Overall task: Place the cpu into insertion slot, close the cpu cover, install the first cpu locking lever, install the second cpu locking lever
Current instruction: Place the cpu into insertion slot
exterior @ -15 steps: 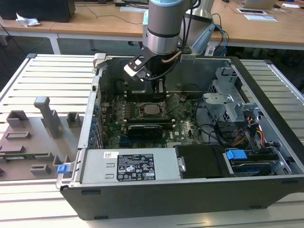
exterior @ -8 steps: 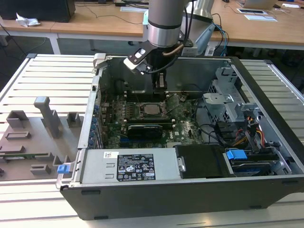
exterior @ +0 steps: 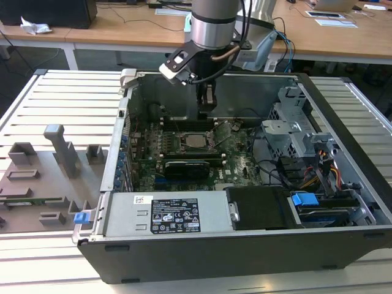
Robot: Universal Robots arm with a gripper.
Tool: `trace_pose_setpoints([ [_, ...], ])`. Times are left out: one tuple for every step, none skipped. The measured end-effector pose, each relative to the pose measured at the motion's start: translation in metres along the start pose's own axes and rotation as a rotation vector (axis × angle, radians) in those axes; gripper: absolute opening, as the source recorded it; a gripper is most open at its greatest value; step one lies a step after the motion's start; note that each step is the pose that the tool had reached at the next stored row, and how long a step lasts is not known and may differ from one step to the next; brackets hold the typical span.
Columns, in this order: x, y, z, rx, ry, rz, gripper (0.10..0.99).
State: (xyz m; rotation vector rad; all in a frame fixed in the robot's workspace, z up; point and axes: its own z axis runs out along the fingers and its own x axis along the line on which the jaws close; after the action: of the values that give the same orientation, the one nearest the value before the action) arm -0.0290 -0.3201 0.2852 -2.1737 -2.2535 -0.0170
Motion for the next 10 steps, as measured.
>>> trace_pose_setpoints([
  [0.0, 0.0, -0.0023, 0.0, -0.0001, 0.0, 0.106],
  [0.0001, 0.0, -0.004, 0.0, -0.0001, 0.0, 0.106],
  [0.0001, 0.0, -0.0092, 0.0, -0.0001, 0.0, 0.106],
  [0.0002, 0.0, -0.0113, 0.0, -0.0001, 0.0, 0.106],
  [0.0002, 0.0, -0.0133, 0.0, 0.0, 0.0, 0.106],
  [0.0002, 0.0, -0.0154, 0.0, -0.0001, 0.0, 0.106],
  [0.0003, 0.0, -0.0169, 0.0, -0.0002, 0.0, 0.106],
  [0.0003, 0.0, -0.0169, 0.0, 0.0, 0.0, 0.106],
  [0.0003, 0.0, -0.0169, 0.0, 0.0001, 0.0, 0.106],
  [0.0003, 0.0, -0.017, 0.0, 0.0001, 0.0, 0.106],
])
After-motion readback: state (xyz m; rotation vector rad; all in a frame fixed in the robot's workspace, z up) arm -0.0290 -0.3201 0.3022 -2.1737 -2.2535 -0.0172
